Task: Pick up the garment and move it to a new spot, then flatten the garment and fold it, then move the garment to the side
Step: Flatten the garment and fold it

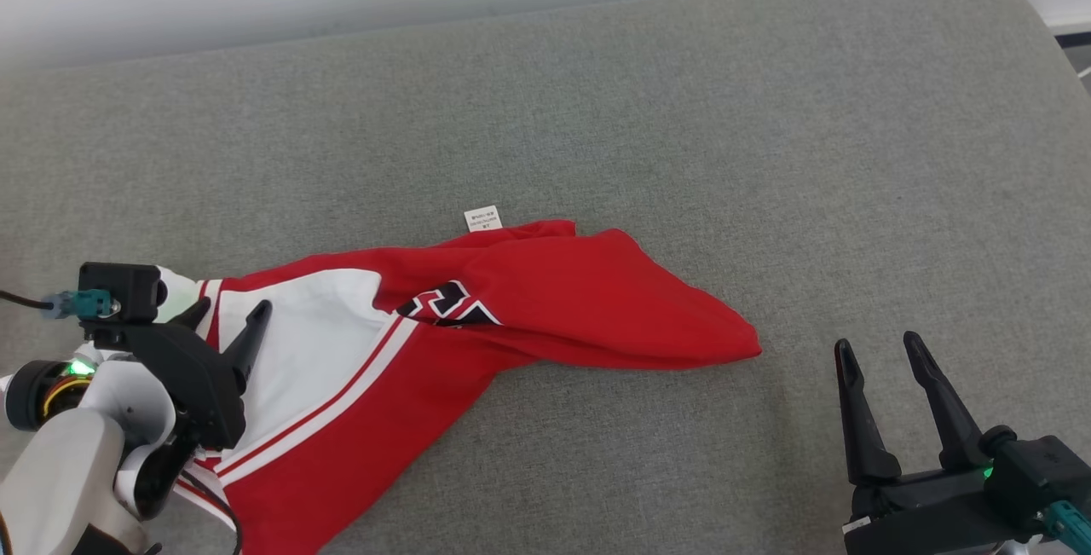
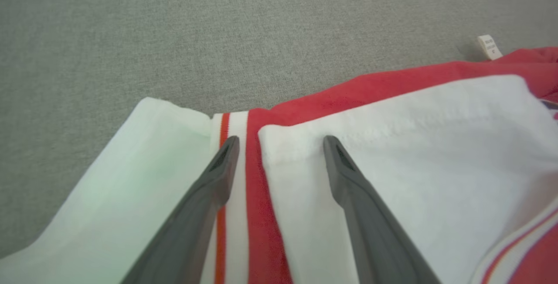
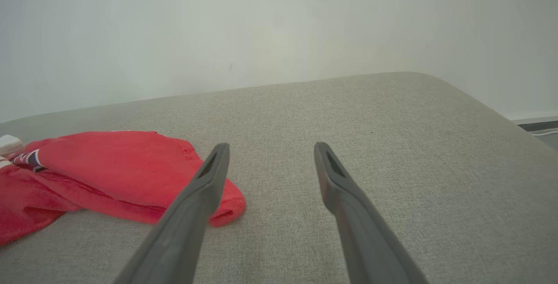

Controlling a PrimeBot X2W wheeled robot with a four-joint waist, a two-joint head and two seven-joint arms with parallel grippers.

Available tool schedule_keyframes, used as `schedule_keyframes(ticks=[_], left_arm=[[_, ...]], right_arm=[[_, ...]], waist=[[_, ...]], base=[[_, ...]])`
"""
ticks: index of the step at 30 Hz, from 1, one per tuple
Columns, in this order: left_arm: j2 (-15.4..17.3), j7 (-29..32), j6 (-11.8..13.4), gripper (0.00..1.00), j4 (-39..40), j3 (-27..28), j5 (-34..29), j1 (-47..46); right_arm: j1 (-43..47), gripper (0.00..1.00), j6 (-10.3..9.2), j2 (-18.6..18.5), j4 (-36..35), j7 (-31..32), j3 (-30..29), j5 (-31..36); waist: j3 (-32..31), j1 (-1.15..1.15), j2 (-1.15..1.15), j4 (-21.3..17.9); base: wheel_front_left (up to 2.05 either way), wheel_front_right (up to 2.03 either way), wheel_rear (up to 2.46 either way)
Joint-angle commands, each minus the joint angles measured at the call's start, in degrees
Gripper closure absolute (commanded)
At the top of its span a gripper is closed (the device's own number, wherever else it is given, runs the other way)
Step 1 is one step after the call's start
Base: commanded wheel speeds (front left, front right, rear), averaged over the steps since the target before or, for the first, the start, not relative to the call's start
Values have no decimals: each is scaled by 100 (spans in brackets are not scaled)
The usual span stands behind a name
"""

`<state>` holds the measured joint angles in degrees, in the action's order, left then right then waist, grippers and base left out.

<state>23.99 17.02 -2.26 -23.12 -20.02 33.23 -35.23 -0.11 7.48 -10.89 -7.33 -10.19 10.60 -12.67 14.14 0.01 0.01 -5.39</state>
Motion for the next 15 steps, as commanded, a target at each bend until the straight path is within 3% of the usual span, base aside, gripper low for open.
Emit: schedule_keyframes(ticks=[1,9,10,11,13,14,15], left_arm=[[32,-48,-4,0,-43,8,-2,-63],[26,-114,11,0,-137,-84,-84,-133],[23,-98,9,18,-124,-102,-81,-124],[27,-93,15,52,-101,-114,-90,-120],[64,-66,22,68,-30,-150,-131,-107],[80,-114,22,97,63,-180,-173,-91],[88,-57,20,100,73,-207,-172,-63]], right_arm=[[-58,0,3,10,21,-58,4,-35],[-136,0,3,15,157,-117,-12,-4],[-138,0,3,14,163,-119,-12,-2],[-140,0,3,10,166,-121,-15,1],[-135,0,3,5,173,-120,-29,4],[-122,0,3,6,180,-113,-45,3],[-116,0,3,8,185,-108,-51,-3]], waist=[[115,-1,-1,-98],[95,-1,-1,-52],[86,-1,-1,-47],[79,-1,-1,-41],[63,-1,-1,-29],[47,-1,-1,-15],[36,-1,-1,-10]], base=[[0,0,0],[0,0,0],[0,0,0],[0,0,0],[0,0,0],[0,0,0],[0,0,0]])
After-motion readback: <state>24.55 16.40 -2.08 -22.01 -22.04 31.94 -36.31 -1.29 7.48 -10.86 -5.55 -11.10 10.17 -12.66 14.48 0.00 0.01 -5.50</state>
